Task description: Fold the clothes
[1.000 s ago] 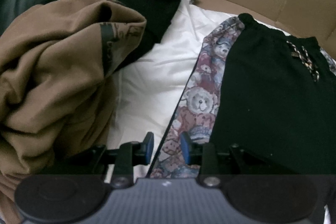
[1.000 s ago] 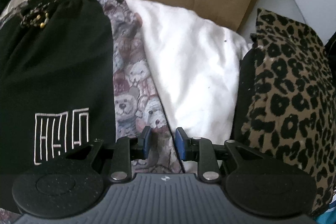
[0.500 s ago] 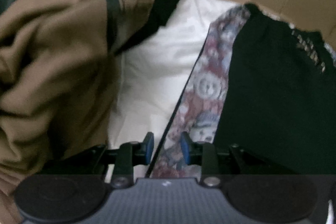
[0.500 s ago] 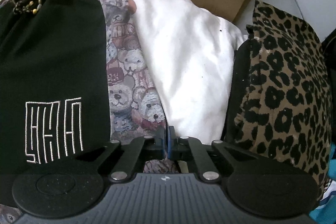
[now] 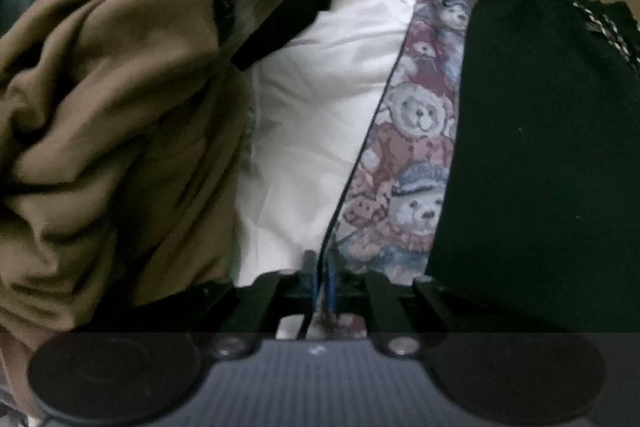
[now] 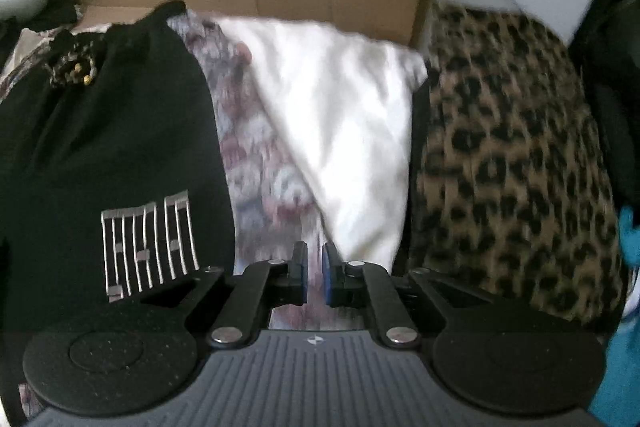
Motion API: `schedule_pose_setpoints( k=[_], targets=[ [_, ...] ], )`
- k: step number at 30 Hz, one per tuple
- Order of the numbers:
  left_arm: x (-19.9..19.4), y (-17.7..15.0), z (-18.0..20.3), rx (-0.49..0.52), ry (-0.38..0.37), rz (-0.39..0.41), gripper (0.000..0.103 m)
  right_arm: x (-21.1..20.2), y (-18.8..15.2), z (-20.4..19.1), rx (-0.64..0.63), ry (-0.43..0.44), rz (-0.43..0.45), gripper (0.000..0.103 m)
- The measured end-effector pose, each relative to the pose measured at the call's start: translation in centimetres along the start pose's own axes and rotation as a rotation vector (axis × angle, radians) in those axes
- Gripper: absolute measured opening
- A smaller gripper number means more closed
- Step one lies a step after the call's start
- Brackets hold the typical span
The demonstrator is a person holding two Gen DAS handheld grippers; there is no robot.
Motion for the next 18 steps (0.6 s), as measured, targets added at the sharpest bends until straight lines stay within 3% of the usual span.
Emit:
schedule_pose_setpoints(
  k=[2,9,18],
  targets=[
    [-0.5,-0.2,-0.2,-0.013,-0.032,0.009,0.02,0.1,-1.4,0.0,0.003,-0.007,-0.024,0.007],
    [-0.9,-2.0,0.1,-0.047,-0.04,-0.003,0.02,0.6,-5.2,1.1,-0.009,-0.033,-0.089,0.01],
    [-2.4,-3.0,0.0,-0.049,-0.02,0.028,0.02,-0.2,-6.6,2.1,-0.077,-0.073,-0.099,0.007]
  ],
)
Point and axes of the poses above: each gripper's, at about its wrist camera, not at the fingertips, and x roughly the way its jaws point, z to its right, y to its top, the point moved 1 cm from there along x, roughly the way its jaws point, and after that the axes turned 6 degrees about -y, right-handed, at the moved point
